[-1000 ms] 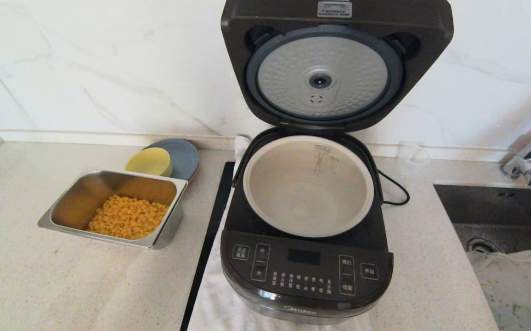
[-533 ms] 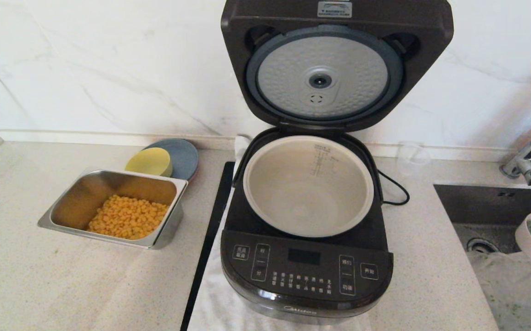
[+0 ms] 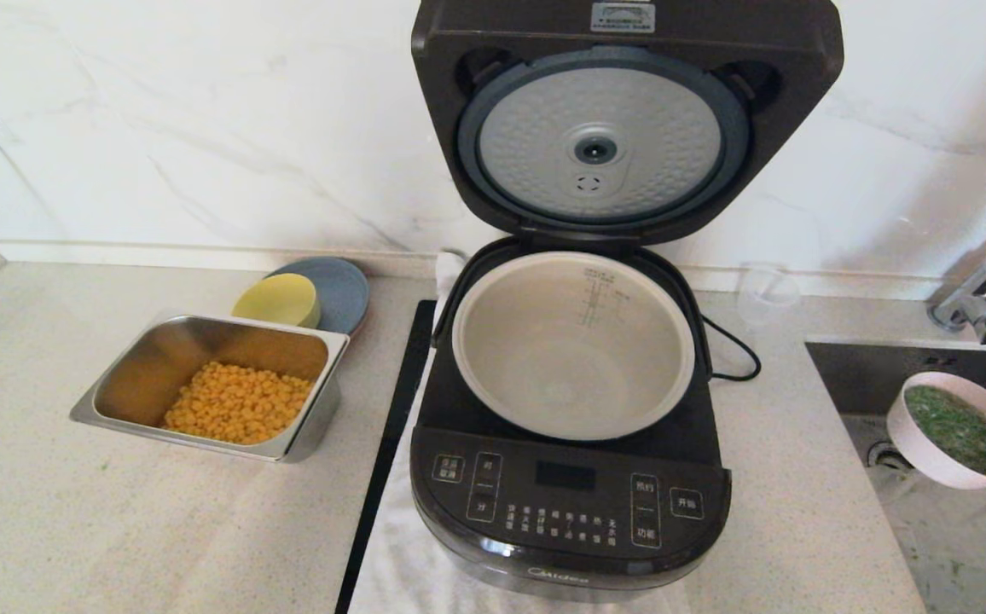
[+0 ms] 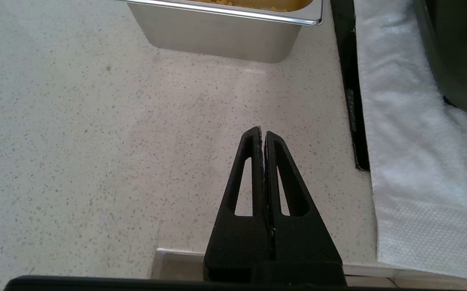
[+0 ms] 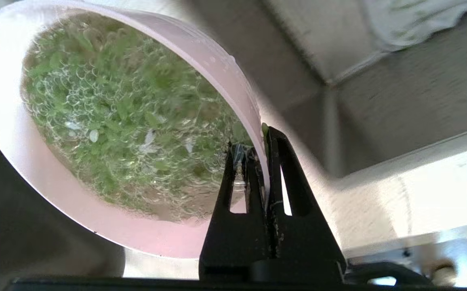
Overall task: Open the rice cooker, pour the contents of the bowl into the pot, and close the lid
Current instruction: Pour the water from the bowl into the rice cooker
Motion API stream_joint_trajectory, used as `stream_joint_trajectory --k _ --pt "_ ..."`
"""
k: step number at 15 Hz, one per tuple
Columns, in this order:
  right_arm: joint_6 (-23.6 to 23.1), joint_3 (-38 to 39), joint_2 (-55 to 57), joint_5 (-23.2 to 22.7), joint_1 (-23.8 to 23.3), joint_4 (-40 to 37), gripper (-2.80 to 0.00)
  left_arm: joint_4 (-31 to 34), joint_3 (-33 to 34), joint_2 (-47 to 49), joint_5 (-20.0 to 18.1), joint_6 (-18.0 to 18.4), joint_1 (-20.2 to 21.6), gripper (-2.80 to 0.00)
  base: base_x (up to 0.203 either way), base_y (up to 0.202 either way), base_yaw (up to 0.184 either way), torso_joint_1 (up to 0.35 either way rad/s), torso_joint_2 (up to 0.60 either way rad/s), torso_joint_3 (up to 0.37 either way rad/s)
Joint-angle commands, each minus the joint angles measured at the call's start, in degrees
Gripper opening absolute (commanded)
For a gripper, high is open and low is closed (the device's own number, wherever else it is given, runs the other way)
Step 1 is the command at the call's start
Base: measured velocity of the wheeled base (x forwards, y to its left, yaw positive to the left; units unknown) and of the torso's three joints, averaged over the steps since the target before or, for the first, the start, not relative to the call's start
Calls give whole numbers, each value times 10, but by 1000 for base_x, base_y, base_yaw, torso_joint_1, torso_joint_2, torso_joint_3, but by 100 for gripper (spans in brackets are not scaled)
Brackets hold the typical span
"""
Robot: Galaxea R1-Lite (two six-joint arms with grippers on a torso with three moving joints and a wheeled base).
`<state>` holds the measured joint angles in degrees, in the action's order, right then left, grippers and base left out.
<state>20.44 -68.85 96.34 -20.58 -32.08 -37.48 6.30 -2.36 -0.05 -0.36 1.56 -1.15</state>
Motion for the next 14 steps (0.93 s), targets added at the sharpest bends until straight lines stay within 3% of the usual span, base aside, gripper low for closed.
stream_joint_trajectory --k 1,6,14 --pt "3 -1 -48 6 46 -17 -280 0 0 0 0 0 0 -280 0 0 0 0 0 0" --pt "31 -31 -84 35 146 -73 -280 0 0 0 0 0 0 -280 0 0 0 0 0 0" --pt "99 -144 -92 73 322 -167 -280 0 0 0 0 0 0 -280 0 0 0 0 0 0"
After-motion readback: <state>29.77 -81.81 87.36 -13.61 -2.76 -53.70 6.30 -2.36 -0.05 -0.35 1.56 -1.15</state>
